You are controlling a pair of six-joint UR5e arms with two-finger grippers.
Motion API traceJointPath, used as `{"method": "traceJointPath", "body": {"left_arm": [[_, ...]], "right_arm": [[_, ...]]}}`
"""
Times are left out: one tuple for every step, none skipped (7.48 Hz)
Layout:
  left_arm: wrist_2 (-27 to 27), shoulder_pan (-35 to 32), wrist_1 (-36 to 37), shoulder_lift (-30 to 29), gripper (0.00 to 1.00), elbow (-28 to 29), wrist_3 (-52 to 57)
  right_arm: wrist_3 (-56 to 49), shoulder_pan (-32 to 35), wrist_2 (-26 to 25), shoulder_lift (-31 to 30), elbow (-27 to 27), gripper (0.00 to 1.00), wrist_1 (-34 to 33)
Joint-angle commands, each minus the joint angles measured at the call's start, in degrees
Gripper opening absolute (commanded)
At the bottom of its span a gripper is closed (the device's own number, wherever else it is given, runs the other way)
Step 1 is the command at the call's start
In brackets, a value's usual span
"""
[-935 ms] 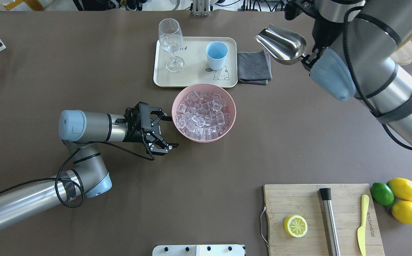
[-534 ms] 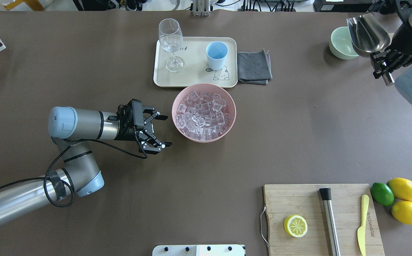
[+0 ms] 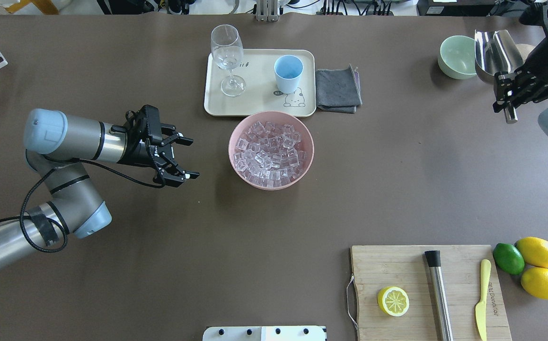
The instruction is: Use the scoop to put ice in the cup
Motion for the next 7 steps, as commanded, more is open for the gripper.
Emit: {"method": "traceJointPath", "body": {"left_arm": [[-0.93,-3.81,16.06,8.41,0.99,-13.03,-0.43],[-0.83,-5.56,23.17,12.01,0.99,-17.26,-0.34],[-0.75,-7.15,28.55,13.79,0.99,-18.86,-1.65],[-0.83,-8.99,32.43,14.50,0.99,-18.97,-3.57],[-0.83,-11.45,37.25,15.56,0.99,-18.97,-3.68],[-1.62,-12.60,38.52,16.35,0.99,-18.01,-3.68],[-4.93,-14.35,38.62,17.14,0.99,-17.05,-3.68]], "right_arm": [[16.41,-3.32,2.58,-1.79,-3.67,0.00,15.39],[21.50,-6.74,1.97,-4.93,-3.85,0.00,23.81],[25.47,-10.17,0.48,-8.35,-5.07,0.00,33.38],[28.73,-12.99,0.55,-8.82,-5.61,0.00,37.04],[29.28,-14.06,1.51,-8.92,-5.79,0.00,37.26],[29.20,-14.42,2.13,-9.70,-5.88,0.00,37.08],[28.42,-14.86,2.31,-10.58,-6.75,0.00,37.26]]}}
